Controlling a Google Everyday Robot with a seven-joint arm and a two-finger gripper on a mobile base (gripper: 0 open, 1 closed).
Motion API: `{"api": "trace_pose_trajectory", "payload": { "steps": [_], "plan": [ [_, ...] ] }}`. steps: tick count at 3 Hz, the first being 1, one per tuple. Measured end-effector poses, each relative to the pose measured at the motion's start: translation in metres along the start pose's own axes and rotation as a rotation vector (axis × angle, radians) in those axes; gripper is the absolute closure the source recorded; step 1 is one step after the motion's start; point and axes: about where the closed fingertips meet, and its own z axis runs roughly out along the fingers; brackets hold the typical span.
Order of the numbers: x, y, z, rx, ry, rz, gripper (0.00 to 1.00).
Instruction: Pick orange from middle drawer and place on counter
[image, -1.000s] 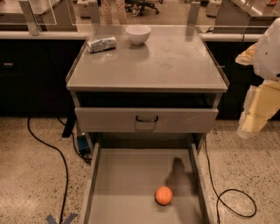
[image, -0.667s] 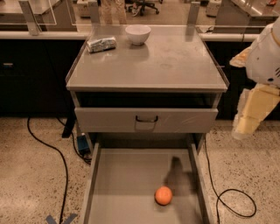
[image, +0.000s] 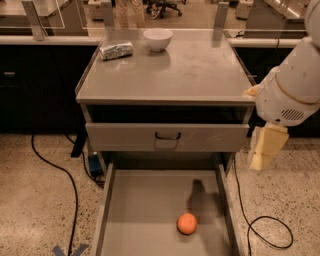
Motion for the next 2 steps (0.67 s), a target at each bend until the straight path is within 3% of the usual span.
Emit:
{"api": "trace_pose_trajectory", "payload": {
  "steps": [1,2],
  "plan": [
    [0.020,0.013,0.039,-0.025,0.029,0.000,0.00],
    [0.045,0.030,0.071,-0.051,0.037,0.037,0.00]
  ]
}}
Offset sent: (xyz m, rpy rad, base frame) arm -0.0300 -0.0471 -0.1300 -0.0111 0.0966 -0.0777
